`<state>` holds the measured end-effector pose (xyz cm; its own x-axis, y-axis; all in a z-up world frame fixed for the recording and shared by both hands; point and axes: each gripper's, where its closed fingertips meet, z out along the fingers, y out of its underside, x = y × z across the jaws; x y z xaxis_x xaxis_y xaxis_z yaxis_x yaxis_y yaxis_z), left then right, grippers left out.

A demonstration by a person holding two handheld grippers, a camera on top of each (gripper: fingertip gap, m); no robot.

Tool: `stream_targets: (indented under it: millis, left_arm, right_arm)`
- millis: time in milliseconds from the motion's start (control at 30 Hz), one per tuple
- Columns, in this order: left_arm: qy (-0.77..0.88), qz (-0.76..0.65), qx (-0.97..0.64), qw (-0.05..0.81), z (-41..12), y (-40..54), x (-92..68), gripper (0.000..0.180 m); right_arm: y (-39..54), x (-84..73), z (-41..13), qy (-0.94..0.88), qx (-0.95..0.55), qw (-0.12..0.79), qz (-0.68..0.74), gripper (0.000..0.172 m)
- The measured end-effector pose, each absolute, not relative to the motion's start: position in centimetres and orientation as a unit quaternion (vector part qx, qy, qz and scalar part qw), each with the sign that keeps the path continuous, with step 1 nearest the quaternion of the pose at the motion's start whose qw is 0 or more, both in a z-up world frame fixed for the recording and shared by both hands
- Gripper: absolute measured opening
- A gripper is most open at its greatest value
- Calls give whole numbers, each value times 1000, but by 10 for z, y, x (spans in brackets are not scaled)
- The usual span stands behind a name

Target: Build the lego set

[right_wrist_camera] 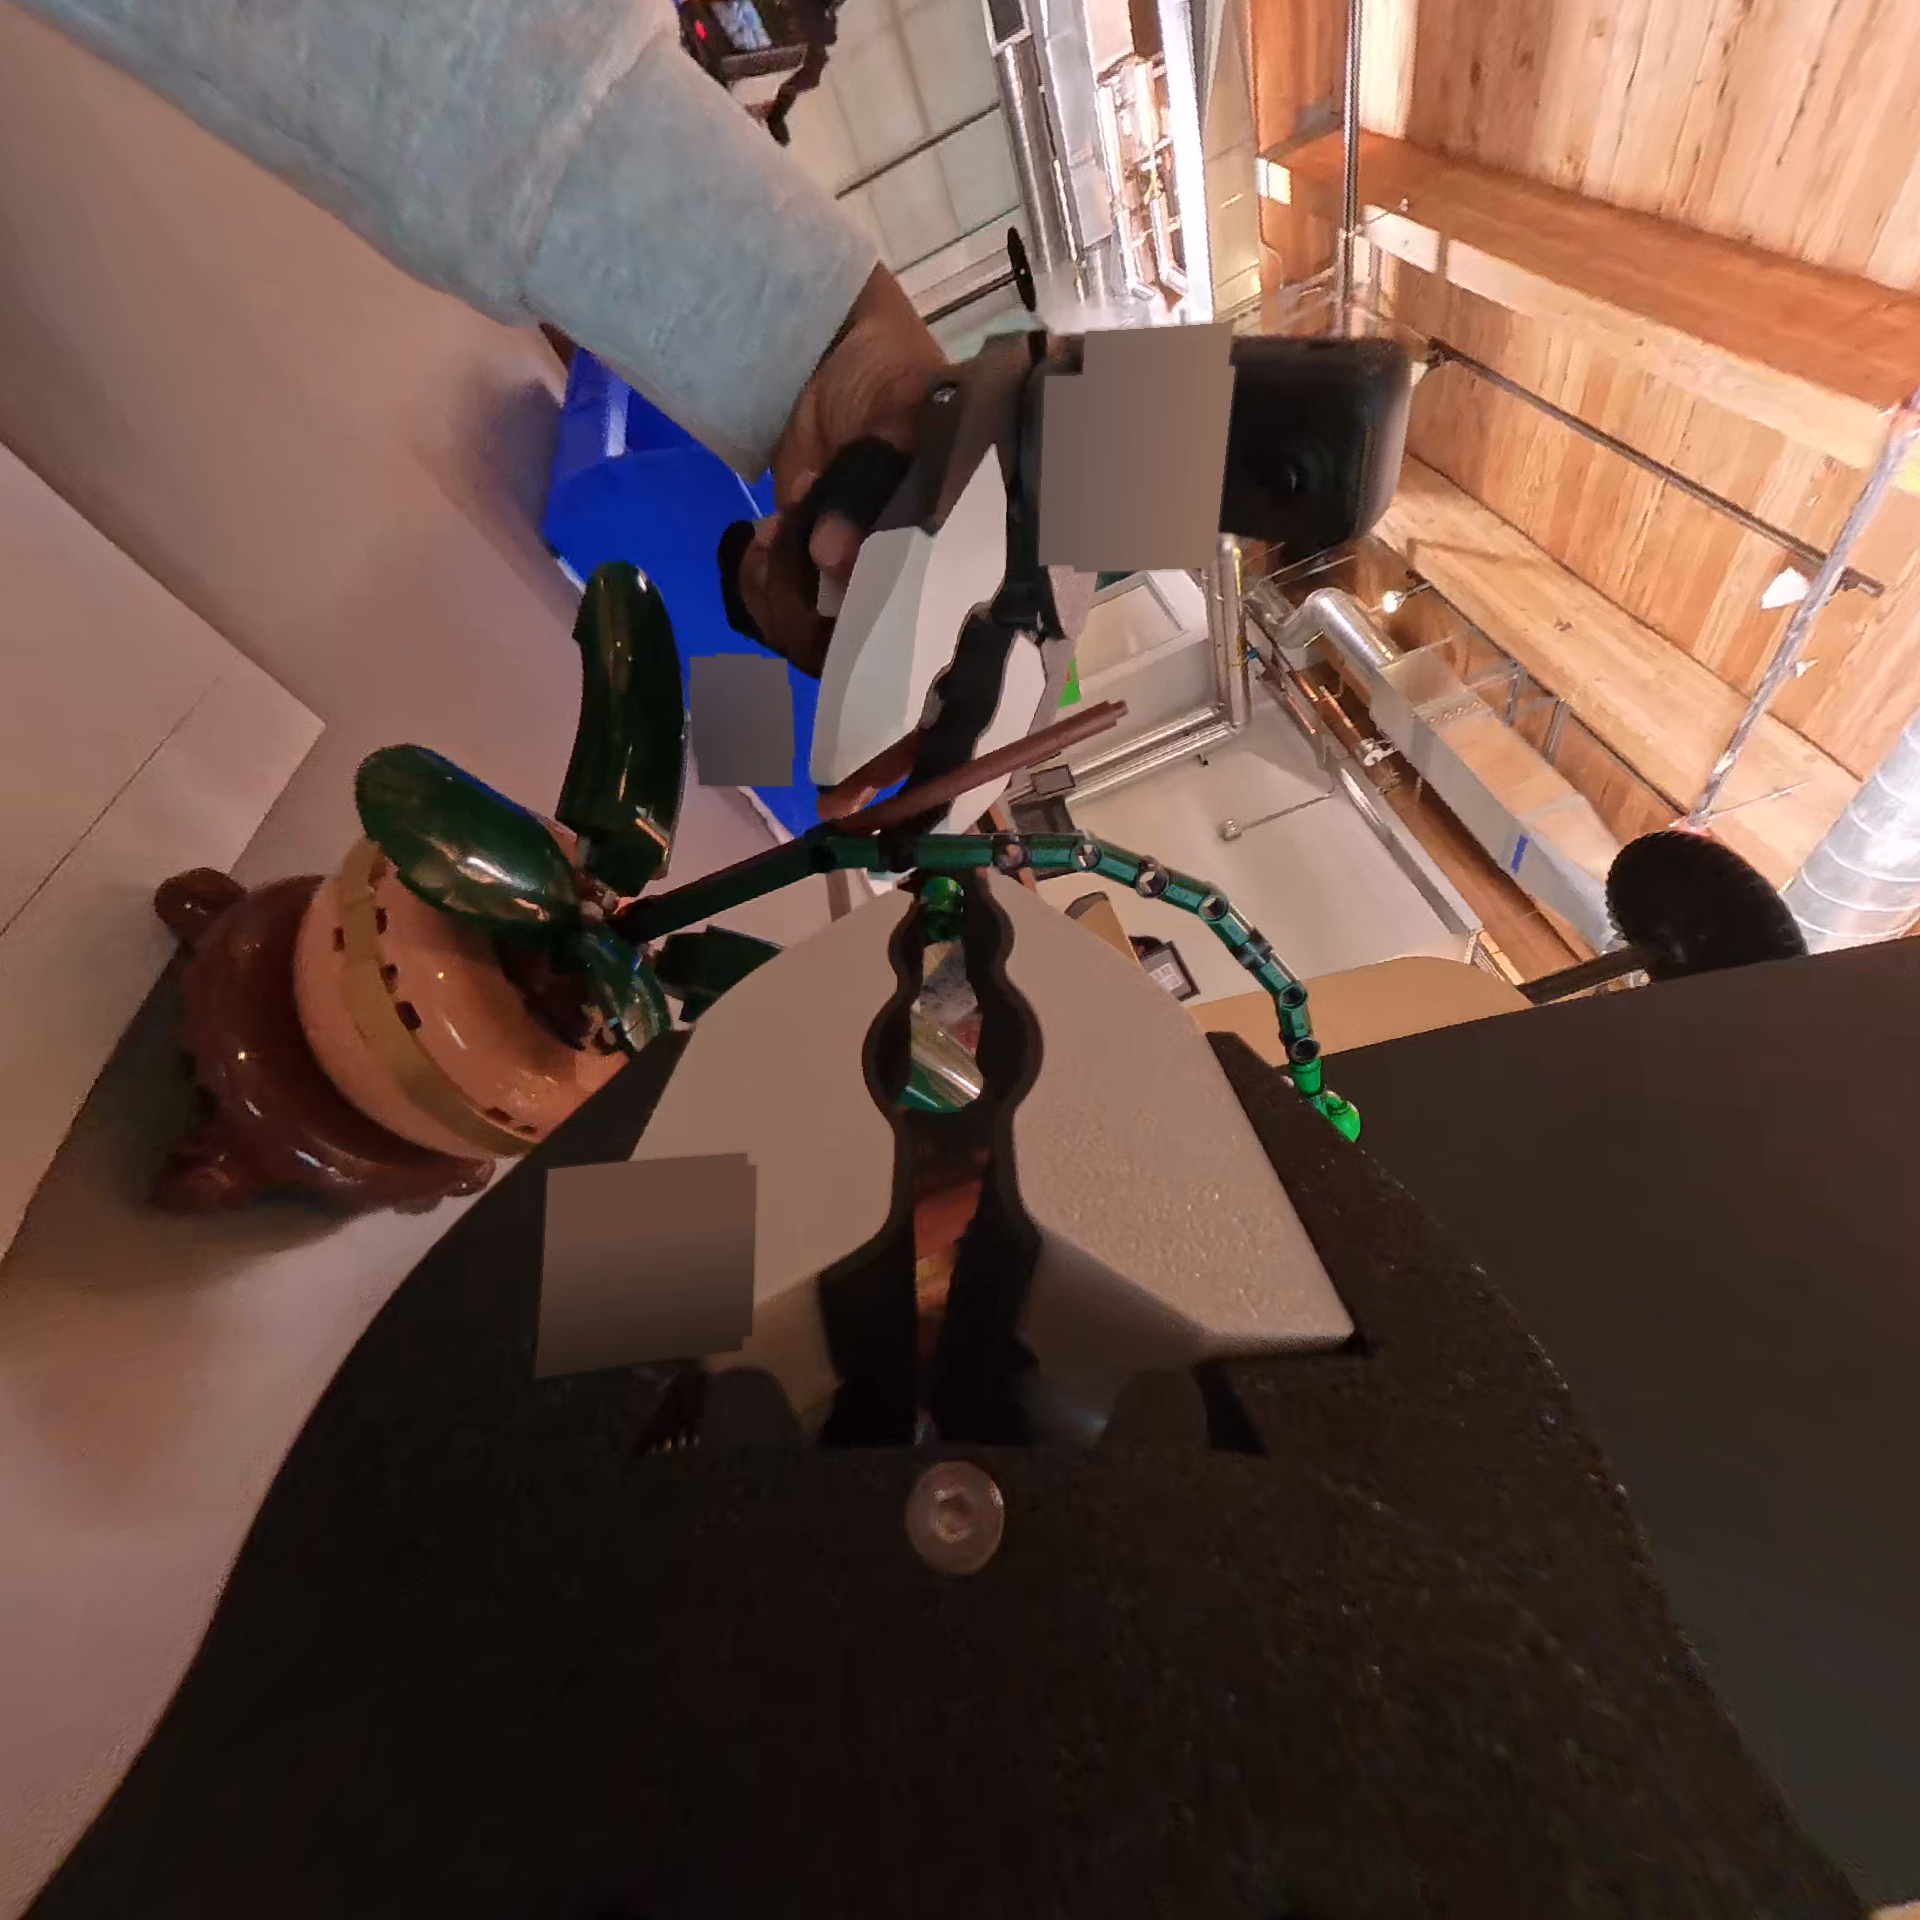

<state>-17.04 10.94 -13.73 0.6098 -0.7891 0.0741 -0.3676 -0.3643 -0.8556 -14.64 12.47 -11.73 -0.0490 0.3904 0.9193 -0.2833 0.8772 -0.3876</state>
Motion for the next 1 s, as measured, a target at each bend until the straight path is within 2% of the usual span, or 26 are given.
stream_targets:
  millis: [233, 367, 467, 700, 1000]
  left_arm:
    - [383, -250, -780, 428, -142, 112, -169, 26]
    - [379, -252, -770, 446, -137, 115, -167, 25]
    - [372, -262, -769, 449, -134, 114, -164, 24]
    - [369, -288, -764, 444, -135, 114, -164, 15]
    - [378, -314, -750, 442, -135, 115, -165, 12]
  right_arm:
    - [131, -142, -105, -619, -174, 605, 471, 6]
    - [137, -139, -103, -602, -206, 565, 526, 6]
    - [138, -140, -109, -617, -193, 579, 497, 7]
    - [124, -144, -118, -669, -59, 677, 301, 7]
    - [121, -152, -121, -682, 8, 688, 247, 6]
